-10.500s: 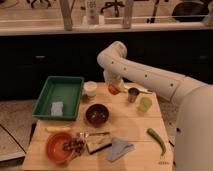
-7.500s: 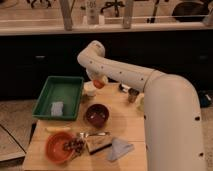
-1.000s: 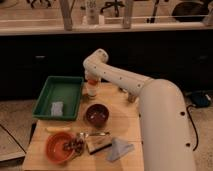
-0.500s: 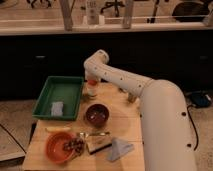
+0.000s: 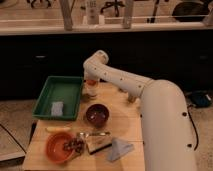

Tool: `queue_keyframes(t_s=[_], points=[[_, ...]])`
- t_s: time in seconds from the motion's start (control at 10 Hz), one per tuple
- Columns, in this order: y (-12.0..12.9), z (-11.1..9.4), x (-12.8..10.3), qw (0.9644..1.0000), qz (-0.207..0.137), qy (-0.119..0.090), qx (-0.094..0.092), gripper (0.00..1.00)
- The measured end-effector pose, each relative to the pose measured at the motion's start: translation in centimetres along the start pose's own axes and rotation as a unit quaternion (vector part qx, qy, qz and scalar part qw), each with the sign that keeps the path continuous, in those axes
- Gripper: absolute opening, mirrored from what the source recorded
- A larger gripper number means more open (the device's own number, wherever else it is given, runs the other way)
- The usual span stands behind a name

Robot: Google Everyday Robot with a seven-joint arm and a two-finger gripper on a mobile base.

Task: Place apple in paper cup

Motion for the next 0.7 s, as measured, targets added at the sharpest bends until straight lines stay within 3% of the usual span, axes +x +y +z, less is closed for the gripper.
queue_keyframes(t_s=[0.3, 0.6, 0.7], points=[[0.14, -0.27, -0.1, 1.0, -0.002, 0.001, 0.004, 0.13], [0.52, -0.2, -0.04, 1.0, 0.002, 0.003, 0.008, 0.35], [0.67, -0.23, -0.11, 1.0, 0.002, 0.003, 0.009, 0.35]])
